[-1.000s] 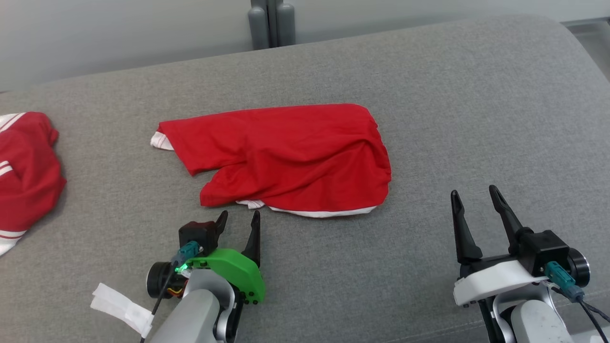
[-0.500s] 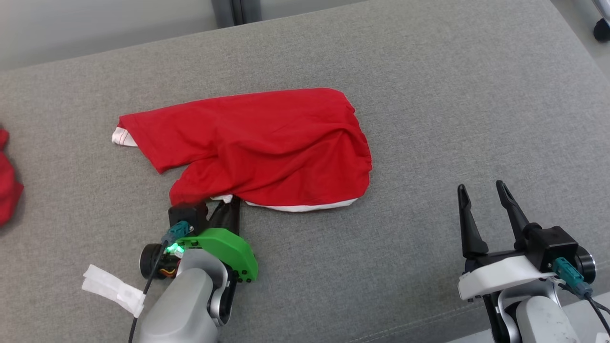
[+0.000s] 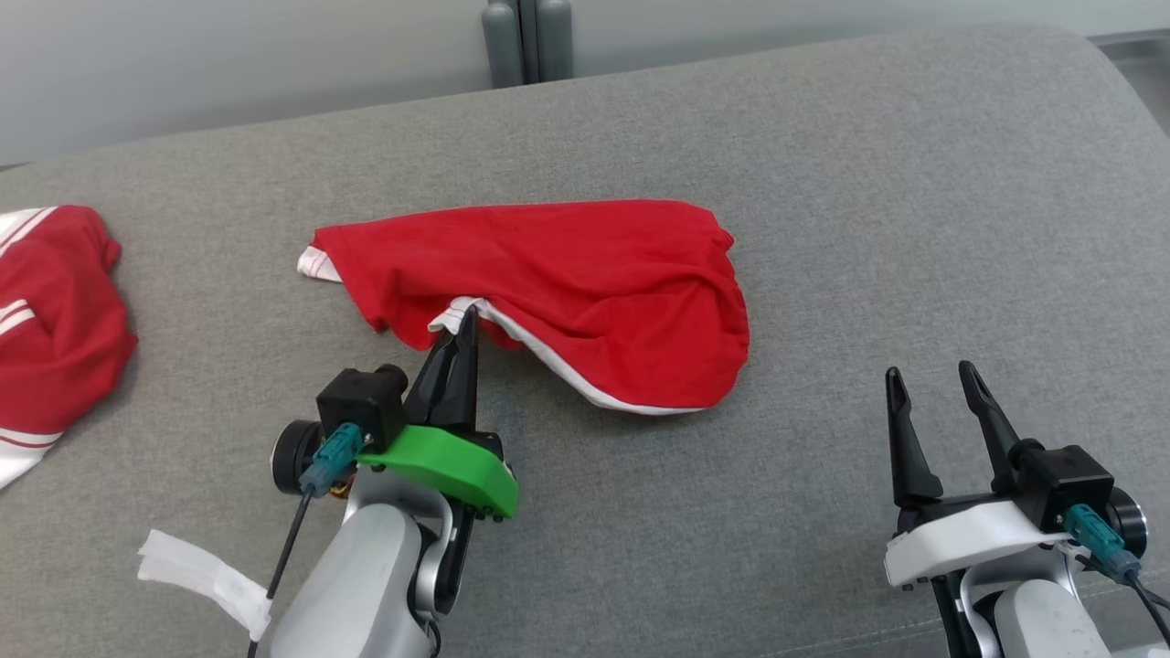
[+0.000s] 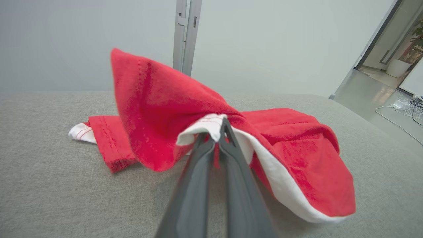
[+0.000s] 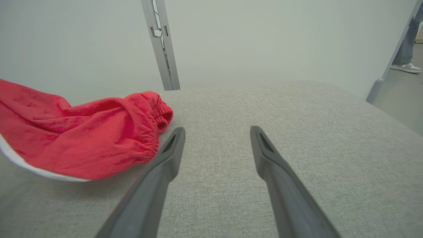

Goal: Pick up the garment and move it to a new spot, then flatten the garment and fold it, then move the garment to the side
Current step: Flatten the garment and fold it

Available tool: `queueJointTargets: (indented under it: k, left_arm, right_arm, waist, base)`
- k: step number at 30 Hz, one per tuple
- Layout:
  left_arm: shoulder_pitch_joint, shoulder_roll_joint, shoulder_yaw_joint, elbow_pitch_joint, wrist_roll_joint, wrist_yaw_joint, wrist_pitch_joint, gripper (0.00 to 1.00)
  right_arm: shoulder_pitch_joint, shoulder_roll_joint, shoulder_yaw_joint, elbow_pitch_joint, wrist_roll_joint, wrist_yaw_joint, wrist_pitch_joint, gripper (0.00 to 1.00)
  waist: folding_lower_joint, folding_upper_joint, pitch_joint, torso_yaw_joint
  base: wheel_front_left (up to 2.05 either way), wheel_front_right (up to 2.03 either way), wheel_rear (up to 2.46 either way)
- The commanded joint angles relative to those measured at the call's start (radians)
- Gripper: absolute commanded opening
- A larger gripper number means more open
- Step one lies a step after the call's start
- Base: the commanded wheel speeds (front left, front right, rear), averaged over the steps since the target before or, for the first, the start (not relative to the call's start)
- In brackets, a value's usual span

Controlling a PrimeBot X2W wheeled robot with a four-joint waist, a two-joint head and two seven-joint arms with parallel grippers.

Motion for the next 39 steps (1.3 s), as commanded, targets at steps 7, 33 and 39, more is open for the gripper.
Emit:
queueJointTargets:
  k: [7,33,39]
  left_arm:
    - [0.16,0.054,0.008,-0.194,0.017,0.021,0.01,0.0]
    - [0.339,0.07,0.051,0.005,-0.08,0.023,0.016,1.0]
    - [0.358,0.08,0.064,-0.034,-0.075,0.034,0.006,1.0]
  right_arm:
    - [0.035,-0.003,-0.016,0.008,0.003,-0.001,-0.003,1.0]
    - [0.061,-0.003,-0.024,0.043,-0.027,-0.001,-0.003,1.0]
    - [0.073,-0.002,-0.028,0.046,-0.041,-0.001,-0.003,1.0]
  waist:
    - [0.0,0.0,-0.07,0.055]
    - [0.0,0.0,-0.113,0.082]
    - [0.0,0.0,-0.142,0.12]
  base:
    - [0.0,0.0,0.0]
    - [0.0,0.0,0.0]
    - [0.0,0.0,0.0]
